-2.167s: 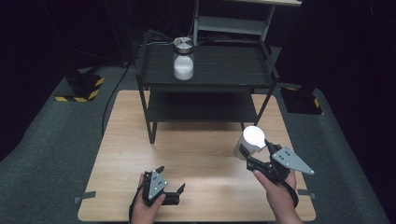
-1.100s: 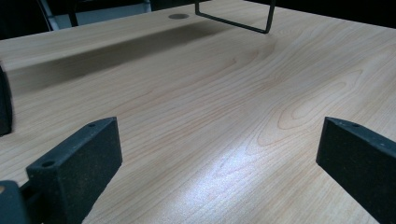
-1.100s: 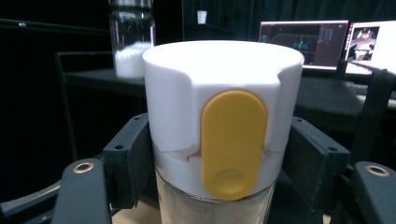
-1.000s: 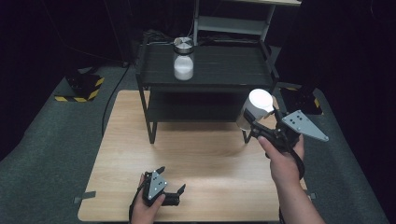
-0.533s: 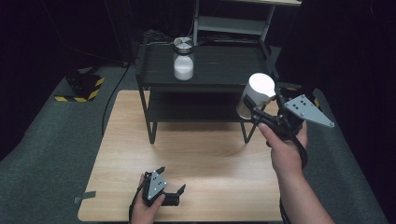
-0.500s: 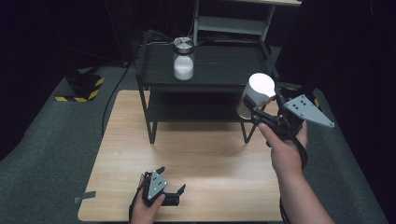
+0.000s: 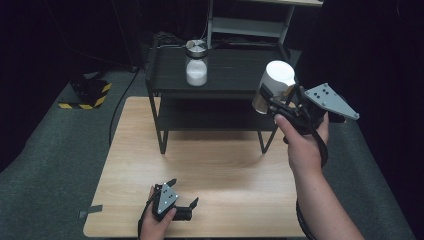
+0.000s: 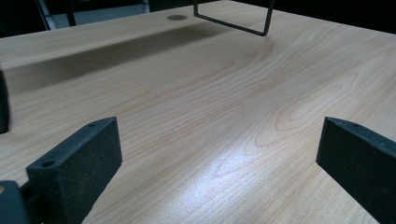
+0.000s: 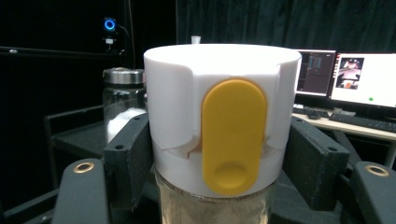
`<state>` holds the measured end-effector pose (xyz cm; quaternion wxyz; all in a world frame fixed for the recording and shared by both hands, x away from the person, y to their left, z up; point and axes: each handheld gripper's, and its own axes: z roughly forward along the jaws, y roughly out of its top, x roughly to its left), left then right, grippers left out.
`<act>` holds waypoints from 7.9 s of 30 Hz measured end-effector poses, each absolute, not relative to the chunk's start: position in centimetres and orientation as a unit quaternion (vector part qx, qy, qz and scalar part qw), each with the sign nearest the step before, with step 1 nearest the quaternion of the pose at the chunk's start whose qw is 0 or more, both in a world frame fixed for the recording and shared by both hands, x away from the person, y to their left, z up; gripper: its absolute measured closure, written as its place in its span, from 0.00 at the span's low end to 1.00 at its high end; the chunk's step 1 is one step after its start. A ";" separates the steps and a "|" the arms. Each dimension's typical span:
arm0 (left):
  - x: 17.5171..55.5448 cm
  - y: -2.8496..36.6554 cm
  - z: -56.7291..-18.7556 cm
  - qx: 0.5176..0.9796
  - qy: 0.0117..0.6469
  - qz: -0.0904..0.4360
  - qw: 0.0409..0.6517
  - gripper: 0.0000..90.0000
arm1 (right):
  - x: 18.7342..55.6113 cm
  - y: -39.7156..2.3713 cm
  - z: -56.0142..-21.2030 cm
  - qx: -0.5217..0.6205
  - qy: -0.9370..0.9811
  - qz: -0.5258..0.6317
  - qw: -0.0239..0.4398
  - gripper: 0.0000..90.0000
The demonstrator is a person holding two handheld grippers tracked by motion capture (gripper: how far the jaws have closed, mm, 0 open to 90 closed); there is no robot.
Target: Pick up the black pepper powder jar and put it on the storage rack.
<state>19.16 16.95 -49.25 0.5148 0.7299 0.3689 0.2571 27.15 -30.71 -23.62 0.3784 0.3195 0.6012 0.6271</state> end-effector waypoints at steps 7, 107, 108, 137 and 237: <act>19.2 17.0 -49.3 0.728 0.371 0.255 0.517 0.00 | 28.1 -30.1 -23.1 0.329 0.594 0.625 0.385 0.34; 19.4 17.8 -49.4 0.720 0.381 0.239 0.528 0.00 | 37.2 -26.4 -22.6 0.375 0.580 0.598 0.407 0.00; 19.4 17.8 -49.4 0.720 0.381 0.239 0.528 0.00 | 37.1 -26.5 -22.6 0.373 0.580 0.600 0.406 0.00; 19.3 17.7 -49.5 0.721 0.378 0.242 0.528 0.00 | 32.7 -29.2 -26.5 0.349 0.573 0.626 0.398 0.00; 19.8 16.4 -48.6 0.763 0.329 0.250 0.497 0.00 | 21.0 -38.0 -47.5 0.344 0.767 0.453 0.296 0.00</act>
